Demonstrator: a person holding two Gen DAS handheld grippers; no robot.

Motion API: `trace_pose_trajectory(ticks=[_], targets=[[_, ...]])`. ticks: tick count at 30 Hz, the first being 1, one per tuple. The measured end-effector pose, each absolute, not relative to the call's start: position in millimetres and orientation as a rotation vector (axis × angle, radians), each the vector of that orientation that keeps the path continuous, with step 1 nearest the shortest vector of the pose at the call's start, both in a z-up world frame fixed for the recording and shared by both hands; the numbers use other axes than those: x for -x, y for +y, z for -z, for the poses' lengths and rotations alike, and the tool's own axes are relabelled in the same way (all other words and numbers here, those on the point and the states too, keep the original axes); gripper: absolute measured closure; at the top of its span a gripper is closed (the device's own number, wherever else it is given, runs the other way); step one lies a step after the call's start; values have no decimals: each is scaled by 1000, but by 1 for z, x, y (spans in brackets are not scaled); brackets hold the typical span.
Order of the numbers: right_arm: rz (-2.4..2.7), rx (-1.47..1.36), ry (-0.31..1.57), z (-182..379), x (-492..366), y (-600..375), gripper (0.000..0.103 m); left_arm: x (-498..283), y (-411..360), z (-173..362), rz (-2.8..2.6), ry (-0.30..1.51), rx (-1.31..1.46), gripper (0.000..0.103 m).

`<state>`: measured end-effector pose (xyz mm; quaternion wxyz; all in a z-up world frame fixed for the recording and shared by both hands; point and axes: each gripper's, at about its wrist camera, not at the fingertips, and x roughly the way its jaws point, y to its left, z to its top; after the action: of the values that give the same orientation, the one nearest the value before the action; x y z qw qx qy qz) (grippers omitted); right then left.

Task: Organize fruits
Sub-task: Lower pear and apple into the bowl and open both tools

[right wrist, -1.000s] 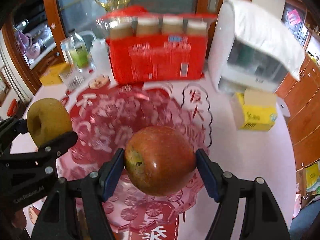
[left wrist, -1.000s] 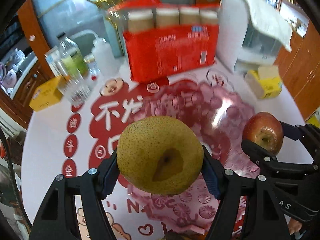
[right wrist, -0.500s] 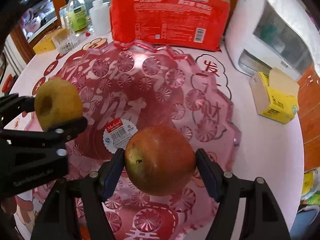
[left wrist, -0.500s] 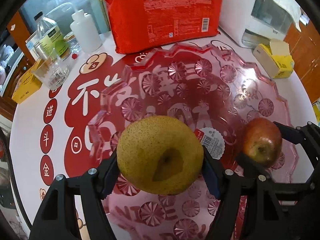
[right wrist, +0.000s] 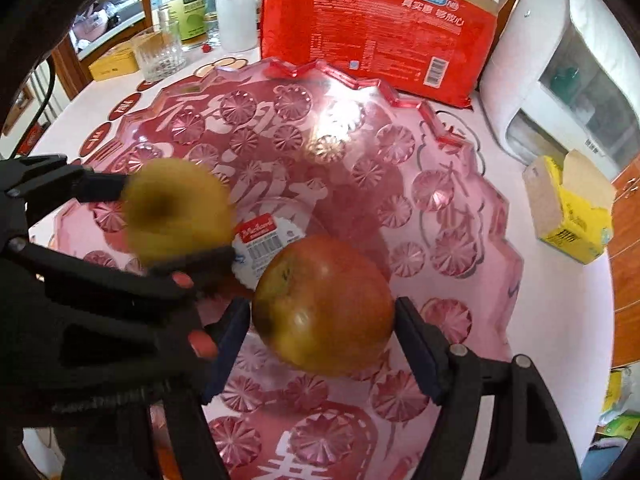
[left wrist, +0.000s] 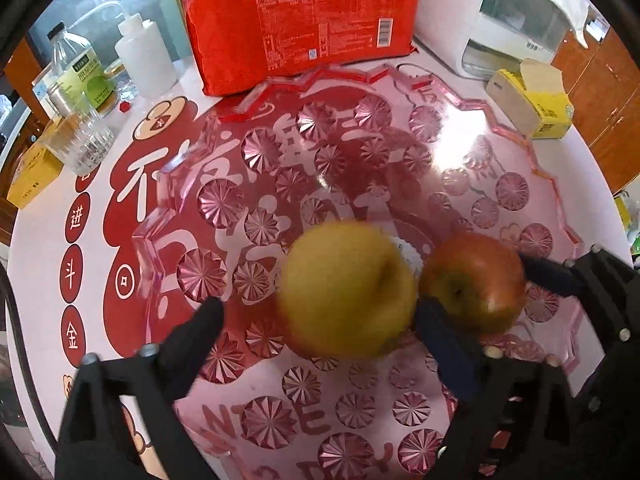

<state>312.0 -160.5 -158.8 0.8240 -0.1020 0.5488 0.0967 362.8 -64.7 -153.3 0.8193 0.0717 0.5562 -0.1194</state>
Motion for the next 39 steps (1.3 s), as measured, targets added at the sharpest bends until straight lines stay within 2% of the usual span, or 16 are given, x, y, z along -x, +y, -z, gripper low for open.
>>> trace_pose_trajectory(ticks=[6,18,22,39], targets=[[-212,157,1173,158,-303,-163,28,-354,-62,151,260,1210,-135,4],[-212,112,1142,143,-286,-163,29,-316,-66,110,305,1030,-183,4],[-211,111,1126,137,-278,-160,29,-308,-65,97,312,1020,-168,4],[-220,56,1040,83,-226,-159,29,-250,-44,43,255,990,-136,4]])
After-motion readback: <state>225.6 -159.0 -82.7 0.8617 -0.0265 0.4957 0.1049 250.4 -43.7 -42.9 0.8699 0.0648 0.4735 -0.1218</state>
